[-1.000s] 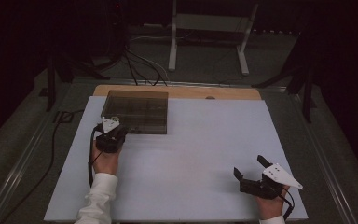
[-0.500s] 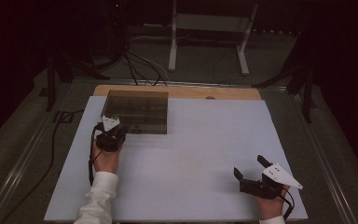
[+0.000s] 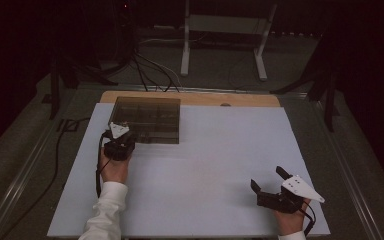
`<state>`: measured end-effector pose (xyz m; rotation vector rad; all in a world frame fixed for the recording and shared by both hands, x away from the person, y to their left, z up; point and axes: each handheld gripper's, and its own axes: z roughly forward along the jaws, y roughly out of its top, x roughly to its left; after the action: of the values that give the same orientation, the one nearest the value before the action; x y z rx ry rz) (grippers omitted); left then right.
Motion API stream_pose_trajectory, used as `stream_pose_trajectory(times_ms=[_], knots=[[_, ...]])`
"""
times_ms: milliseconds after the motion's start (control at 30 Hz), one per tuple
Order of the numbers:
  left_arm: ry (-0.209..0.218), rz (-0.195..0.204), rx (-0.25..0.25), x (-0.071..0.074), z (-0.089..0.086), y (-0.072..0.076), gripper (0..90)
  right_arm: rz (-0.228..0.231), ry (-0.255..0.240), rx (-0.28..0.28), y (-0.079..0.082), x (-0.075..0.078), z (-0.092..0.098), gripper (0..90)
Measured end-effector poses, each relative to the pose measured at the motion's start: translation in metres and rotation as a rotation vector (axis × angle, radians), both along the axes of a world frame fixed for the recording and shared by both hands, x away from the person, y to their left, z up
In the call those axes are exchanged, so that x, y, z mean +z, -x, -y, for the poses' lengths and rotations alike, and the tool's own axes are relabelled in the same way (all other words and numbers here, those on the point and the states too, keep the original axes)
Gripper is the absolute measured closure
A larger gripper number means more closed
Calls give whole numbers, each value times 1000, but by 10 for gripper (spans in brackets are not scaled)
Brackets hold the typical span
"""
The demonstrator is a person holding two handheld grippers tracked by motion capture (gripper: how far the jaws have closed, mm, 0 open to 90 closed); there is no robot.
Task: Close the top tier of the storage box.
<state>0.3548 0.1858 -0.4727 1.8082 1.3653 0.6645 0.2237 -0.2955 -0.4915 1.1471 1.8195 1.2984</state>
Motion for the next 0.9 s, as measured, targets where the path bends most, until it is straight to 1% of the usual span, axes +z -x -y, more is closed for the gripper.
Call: stream_pose_trajectory(times_ms=[900], knots=[[-8,-5,9,0,1,-9,900,-1,2,5,-1,0,-1,0]])
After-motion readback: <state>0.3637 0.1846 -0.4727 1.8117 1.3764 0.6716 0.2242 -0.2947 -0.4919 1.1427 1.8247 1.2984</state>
